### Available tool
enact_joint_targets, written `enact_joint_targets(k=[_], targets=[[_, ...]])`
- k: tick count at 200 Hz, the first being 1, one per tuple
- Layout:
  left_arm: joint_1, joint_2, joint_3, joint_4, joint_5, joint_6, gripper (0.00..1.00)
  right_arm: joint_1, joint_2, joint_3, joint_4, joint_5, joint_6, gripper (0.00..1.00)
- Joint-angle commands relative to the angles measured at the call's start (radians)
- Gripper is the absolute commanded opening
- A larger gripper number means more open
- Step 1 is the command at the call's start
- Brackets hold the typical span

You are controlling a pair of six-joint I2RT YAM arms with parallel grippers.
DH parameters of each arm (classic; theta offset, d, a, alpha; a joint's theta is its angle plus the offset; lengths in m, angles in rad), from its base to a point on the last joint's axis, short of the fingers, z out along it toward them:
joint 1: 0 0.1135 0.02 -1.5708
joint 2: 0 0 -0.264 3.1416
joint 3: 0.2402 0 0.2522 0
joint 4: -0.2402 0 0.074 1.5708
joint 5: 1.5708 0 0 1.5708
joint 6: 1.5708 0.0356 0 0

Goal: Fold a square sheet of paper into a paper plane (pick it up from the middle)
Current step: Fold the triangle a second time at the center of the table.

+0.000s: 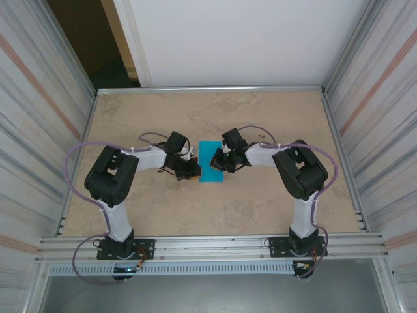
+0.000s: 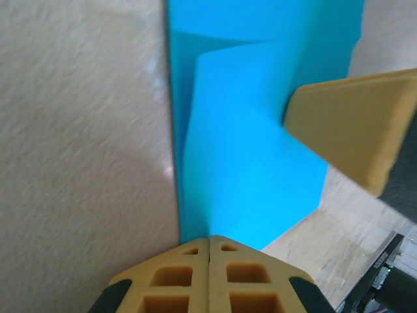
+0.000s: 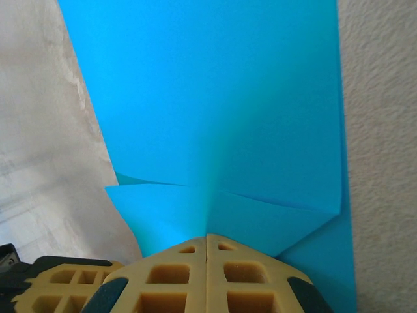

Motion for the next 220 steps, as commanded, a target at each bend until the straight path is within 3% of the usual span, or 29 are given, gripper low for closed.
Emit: enact_joint_targets(k=[1, 33, 135, 179, 220], targets=[[-0.008, 0.024, -0.014, -0.067, -0.042, 0.015, 0.0, 0.001, 0.014, 0.01, -0.108, 0.036, -0.028, 0.0], [-0.008, 0.029, -0.017, -0.081, -0.063, 0.021, 0.0, 0.016, -0.057, 0.044, -0.09, 0.022, -0.082, 0.0], [-0.008, 0.043, -0.013, -0.094, -0.08, 0.014, 0.0, 0.071, 0.033, 0.049, -0.091, -0.044, -0.097, 0.0], [0.014, 0.069, -0.04, -0.114, -0.121, 0.005, 0.0, -0.023, 0.046, 0.044, -0.124, -0.015, -0.153, 0.0], [0.022, 0.071, -0.055, -0.111, -0.124, 0.004, 0.0, -0.176, 0.054, 0.038, -0.115, 0.003, -0.193, 0.0]])
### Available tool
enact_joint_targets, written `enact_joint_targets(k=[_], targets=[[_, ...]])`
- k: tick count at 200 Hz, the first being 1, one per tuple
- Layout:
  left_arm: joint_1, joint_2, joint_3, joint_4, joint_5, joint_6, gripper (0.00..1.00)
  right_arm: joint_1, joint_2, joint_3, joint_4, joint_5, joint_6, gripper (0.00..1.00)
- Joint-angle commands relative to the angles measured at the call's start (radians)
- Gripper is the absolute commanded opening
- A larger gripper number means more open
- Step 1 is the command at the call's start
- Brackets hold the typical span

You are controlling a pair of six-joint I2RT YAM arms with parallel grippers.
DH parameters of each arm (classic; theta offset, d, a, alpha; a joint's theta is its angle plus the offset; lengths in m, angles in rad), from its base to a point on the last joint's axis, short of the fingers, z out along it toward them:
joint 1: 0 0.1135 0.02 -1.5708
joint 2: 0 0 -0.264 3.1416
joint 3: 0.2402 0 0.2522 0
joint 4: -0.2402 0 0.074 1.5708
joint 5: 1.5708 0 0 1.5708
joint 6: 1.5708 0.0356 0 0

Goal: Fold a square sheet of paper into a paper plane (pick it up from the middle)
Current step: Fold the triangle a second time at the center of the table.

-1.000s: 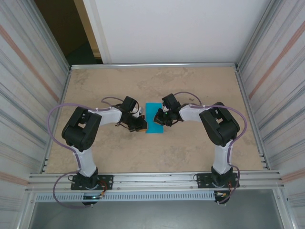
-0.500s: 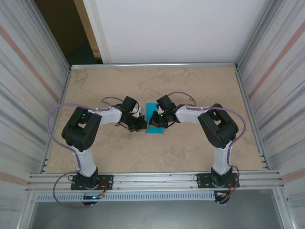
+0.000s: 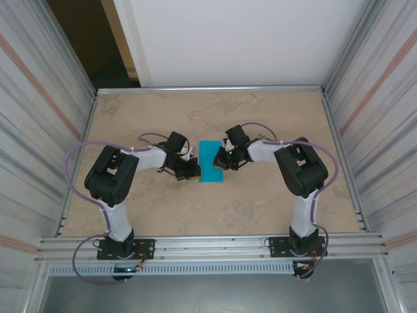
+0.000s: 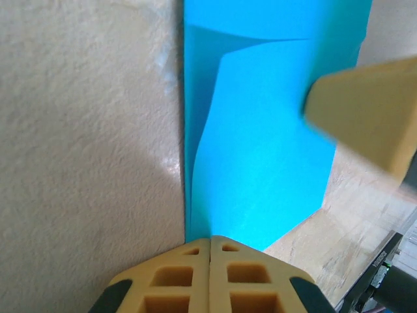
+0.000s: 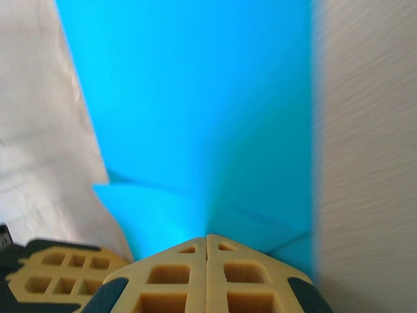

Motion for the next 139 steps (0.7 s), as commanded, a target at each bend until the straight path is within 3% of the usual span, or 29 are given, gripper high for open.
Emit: enact_joint_targets(k=[1, 22, 54, 100, 139], targets=[[0.013, 0.064, -0.053, -0.106, -0.122, 0.004, 0.0, -0.102, 0.036, -0.001, -0.039, 0.071, -0.053, 0.0], [0.013, 0.052, -0.039, -0.097, -0.099, 0.01, 0.0, -0.144, 0.036, 0.019, -0.042, 0.059, -0.058, 0.0], [0.008, 0.004, 0.041, -0.088, -0.018, 0.026, 0.0, -0.118, -0.058, 0.022, -0.073, 0.087, -0.061, 0.03], [0.007, -0.058, 0.119, 0.003, 0.017, -0.022, 0.16, -0.021, -0.192, -0.085, -0.039, 0.136, 0.051, 0.28], [0.01, 0.02, 0.166, 0.014, -0.007, -0.01, 0.19, 0.046, -0.213, -0.146, 0.06, 0.134, 0.192, 0.39]])
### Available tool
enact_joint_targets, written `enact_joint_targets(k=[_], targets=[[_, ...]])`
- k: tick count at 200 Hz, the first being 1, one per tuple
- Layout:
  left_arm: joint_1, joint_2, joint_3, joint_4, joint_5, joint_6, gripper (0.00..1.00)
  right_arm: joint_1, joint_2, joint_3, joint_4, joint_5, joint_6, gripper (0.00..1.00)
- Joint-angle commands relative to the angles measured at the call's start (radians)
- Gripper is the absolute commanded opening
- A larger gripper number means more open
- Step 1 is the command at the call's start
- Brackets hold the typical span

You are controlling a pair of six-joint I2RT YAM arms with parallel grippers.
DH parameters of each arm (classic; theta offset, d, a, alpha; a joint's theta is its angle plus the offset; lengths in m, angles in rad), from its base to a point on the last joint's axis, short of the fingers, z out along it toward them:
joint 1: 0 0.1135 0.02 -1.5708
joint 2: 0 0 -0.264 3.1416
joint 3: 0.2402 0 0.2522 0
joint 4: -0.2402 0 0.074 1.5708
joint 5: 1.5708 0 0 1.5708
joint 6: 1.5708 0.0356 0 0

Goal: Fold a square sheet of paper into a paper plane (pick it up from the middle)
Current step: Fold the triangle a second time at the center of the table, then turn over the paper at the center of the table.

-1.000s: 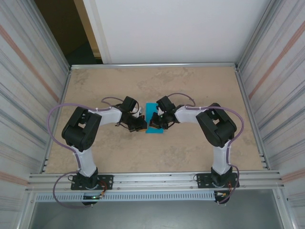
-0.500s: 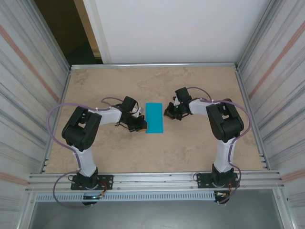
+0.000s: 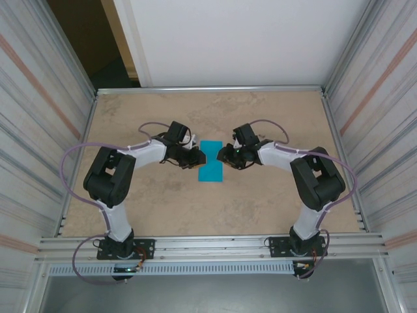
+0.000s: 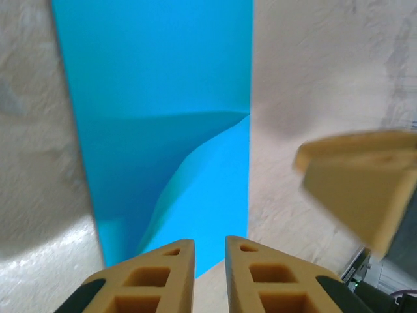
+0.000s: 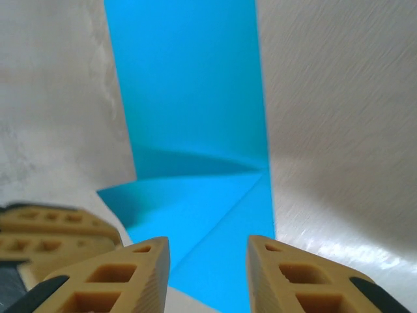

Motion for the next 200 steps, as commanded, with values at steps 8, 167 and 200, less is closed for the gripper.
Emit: enact_joint_targets(k=[8, 167, 200], targets=[[0.01, 0.049, 0.045, 0.014, -0.015, 0.005, 0.19, 0.034, -0.006, -0.034, 0.075, 0.018, 0.127, 0.4], [0.057, 0.146, 0.017, -0.009, -0.063, -0.037, 0.2, 0.046, 0.117, -0.023, 0.191, -0.01, 0.242, 0.29], [0.057, 0.147, 0.021, -0.015, -0.06, -0.033, 0.2, 0.049, 0.132, -0.019, 0.204, -0.016, 0.244, 0.25]])
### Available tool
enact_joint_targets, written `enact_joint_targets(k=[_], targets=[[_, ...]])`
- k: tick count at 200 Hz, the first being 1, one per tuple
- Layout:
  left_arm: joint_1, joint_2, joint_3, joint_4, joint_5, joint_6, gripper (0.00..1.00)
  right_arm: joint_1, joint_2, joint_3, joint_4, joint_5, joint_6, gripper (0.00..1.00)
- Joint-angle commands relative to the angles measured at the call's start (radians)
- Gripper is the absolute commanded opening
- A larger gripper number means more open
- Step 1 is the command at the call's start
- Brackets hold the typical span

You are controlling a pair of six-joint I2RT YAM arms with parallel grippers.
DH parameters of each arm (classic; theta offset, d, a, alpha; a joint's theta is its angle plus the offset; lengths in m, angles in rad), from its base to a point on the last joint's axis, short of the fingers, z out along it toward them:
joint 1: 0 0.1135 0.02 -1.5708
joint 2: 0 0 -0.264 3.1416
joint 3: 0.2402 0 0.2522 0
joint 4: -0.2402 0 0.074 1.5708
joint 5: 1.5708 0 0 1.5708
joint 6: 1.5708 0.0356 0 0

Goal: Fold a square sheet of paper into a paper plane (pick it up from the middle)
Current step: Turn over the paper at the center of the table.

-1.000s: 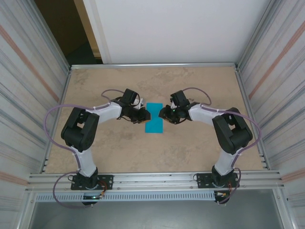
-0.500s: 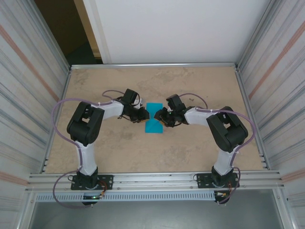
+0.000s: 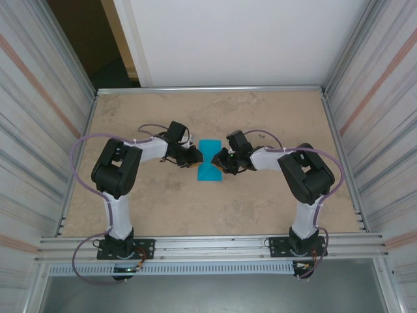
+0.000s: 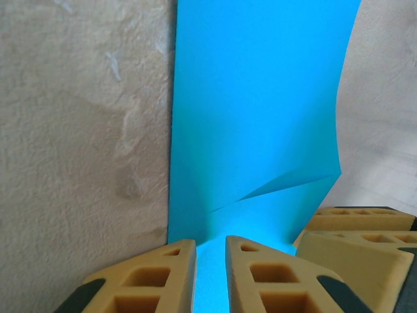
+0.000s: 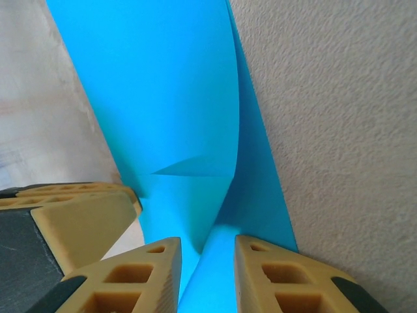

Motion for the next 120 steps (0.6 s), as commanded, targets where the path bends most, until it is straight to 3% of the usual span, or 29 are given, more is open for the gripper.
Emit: enact_joint_targets(k=[1, 120], targets=[[0.009, 0.028, -0.017, -0.037, -0.019, -0.002, 0.2, 0.004, 0.025, 0.011, 0.017, -0.008, 0.02, 0.24], [0.009, 0.015, -0.015, -0.046, -0.018, -0.001, 0.2, 0.006, 0.048, -0.026, 0.184, -0.034, 0.025, 0.13]])
